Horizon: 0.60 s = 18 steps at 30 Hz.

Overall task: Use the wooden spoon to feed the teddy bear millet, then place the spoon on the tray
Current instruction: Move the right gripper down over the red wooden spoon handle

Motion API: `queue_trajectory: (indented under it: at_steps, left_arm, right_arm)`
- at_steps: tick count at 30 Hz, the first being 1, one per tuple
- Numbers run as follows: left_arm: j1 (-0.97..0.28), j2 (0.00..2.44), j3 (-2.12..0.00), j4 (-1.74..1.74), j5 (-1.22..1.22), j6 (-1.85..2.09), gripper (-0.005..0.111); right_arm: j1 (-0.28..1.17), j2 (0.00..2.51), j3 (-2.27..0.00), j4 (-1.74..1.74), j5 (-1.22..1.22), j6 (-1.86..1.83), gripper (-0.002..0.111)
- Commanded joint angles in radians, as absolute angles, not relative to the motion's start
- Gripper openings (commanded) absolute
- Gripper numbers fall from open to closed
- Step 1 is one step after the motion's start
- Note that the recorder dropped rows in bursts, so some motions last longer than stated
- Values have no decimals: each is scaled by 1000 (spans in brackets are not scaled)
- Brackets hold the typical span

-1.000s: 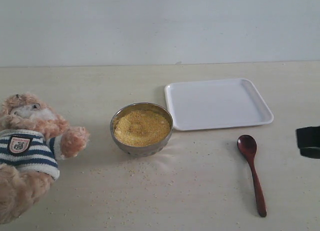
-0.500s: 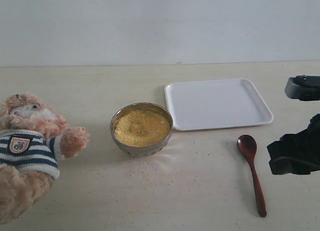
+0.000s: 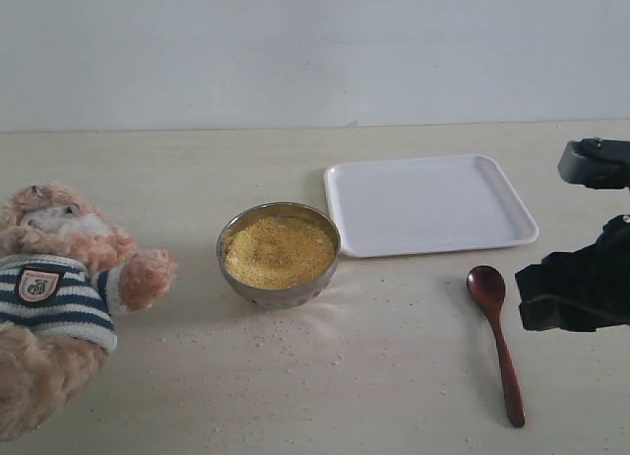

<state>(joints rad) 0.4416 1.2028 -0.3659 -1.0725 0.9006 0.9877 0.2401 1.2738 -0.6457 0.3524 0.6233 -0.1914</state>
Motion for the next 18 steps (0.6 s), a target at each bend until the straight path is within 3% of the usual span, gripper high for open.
queue_trajectory:
  at_steps: [1,8,18]
  left_arm:
    - [443,1193,-363,-1094,908,988,8]
    - [443,1193,-363,-1094,908,988,8]
    - [443,1193,-363,-1094,908,988,8]
  right_arm:
    - [319,1319,-648,342,584,-157,60]
    - [450,1452,-648,137,468,116,60]
    - [477,1588,-648,-8,396,274,60]
